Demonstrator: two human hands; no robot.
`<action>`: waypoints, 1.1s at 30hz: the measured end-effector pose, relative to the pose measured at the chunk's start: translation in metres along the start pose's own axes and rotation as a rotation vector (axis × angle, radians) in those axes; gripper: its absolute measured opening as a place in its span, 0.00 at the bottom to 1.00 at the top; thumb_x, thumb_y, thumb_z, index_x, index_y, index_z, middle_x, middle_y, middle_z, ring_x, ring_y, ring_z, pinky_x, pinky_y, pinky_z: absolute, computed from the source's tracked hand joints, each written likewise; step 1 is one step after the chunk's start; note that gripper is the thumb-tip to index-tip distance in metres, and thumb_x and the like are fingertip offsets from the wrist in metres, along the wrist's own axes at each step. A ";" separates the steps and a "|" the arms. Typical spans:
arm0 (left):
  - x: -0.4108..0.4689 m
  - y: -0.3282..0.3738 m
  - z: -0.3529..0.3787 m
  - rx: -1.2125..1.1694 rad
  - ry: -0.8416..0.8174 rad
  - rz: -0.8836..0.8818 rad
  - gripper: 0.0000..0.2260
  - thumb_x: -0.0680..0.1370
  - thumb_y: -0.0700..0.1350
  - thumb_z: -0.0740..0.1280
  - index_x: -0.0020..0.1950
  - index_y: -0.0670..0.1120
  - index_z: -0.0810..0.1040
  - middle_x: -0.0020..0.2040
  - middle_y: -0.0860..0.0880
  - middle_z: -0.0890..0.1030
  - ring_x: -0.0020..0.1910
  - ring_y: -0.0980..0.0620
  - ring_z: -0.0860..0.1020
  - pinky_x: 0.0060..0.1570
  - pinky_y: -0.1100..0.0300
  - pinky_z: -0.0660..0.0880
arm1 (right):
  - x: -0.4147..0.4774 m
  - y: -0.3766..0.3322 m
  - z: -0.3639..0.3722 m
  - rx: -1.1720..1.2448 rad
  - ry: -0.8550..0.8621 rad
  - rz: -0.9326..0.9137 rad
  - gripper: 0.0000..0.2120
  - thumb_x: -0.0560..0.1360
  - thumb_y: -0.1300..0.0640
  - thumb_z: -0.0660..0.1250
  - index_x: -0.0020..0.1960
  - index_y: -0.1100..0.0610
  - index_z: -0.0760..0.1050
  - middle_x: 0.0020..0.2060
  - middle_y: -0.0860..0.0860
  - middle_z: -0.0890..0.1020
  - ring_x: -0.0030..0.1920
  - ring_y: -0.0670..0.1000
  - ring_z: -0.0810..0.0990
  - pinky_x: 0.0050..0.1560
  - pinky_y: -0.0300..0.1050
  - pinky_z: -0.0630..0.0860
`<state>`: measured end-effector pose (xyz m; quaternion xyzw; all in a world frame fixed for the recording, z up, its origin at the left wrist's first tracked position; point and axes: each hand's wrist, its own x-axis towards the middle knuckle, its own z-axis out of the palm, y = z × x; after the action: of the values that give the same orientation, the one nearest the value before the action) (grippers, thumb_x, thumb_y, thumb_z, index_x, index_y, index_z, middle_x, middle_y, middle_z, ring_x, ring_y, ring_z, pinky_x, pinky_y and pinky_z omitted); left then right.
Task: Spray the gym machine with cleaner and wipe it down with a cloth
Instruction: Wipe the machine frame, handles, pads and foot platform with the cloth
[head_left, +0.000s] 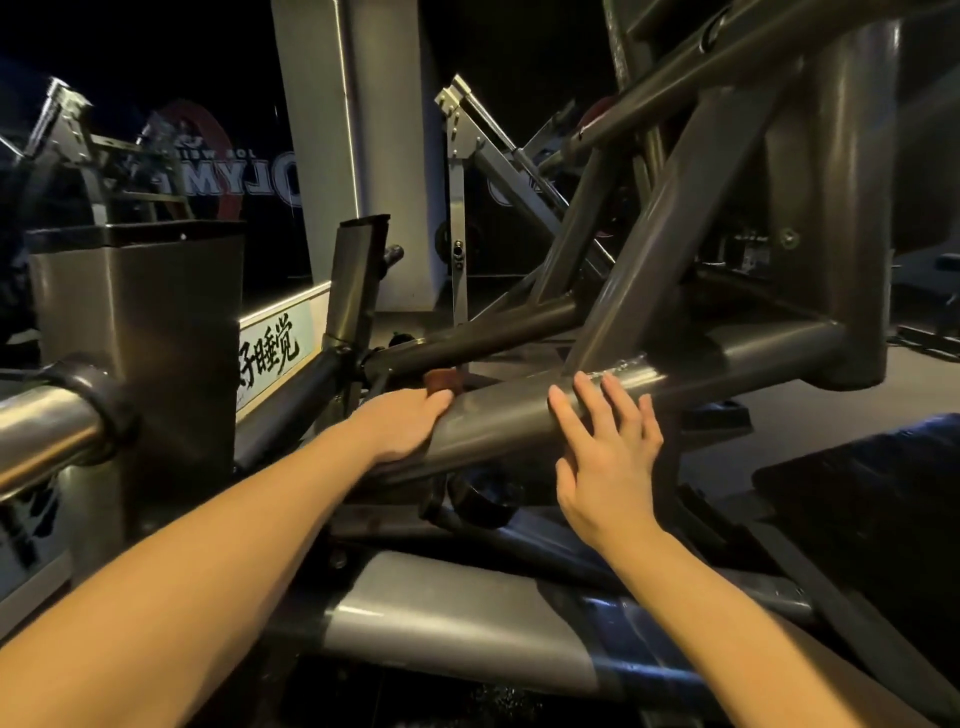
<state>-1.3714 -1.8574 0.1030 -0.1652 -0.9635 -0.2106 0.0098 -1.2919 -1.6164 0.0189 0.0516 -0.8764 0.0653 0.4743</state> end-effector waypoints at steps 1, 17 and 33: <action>0.001 -0.007 0.000 -0.008 0.010 -0.059 0.26 0.87 0.60 0.48 0.76 0.51 0.73 0.74 0.44 0.74 0.72 0.44 0.72 0.76 0.45 0.63 | 0.001 0.000 0.000 -0.002 -0.007 0.000 0.40 0.69 0.58 0.74 0.79 0.50 0.68 0.79 0.54 0.64 0.82 0.59 0.55 0.79 0.68 0.51; -0.111 0.062 0.046 -0.293 0.234 0.321 0.15 0.85 0.54 0.60 0.72 0.61 0.71 0.65 0.60 0.78 0.64 0.62 0.75 0.69 0.54 0.72 | -0.029 -0.026 -0.060 0.667 -0.301 0.361 0.22 0.84 0.56 0.63 0.77 0.44 0.69 0.80 0.43 0.63 0.81 0.46 0.55 0.81 0.52 0.52; -0.103 0.084 0.035 0.129 0.077 0.338 0.19 0.84 0.62 0.58 0.75 0.63 0.71 0.83 0.50 0.55 0.80 0.45 0.51 0.77 0.42 0.50 | -0.010 -0.040 -0.108 1.725 -0.614 1.227 0.14 0.83 0.59 0.64 0.65 0.63 0.80 0.54 0.63 0.84 0.54 0.59 0.83 0.66 0.56 0.77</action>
<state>-1.2457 -1.8034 0.0954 -0.3157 -0.9324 -0.1498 0.0927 -1.1917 -1.6379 0.0715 -0.0647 -0.4938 0.8641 -0.0722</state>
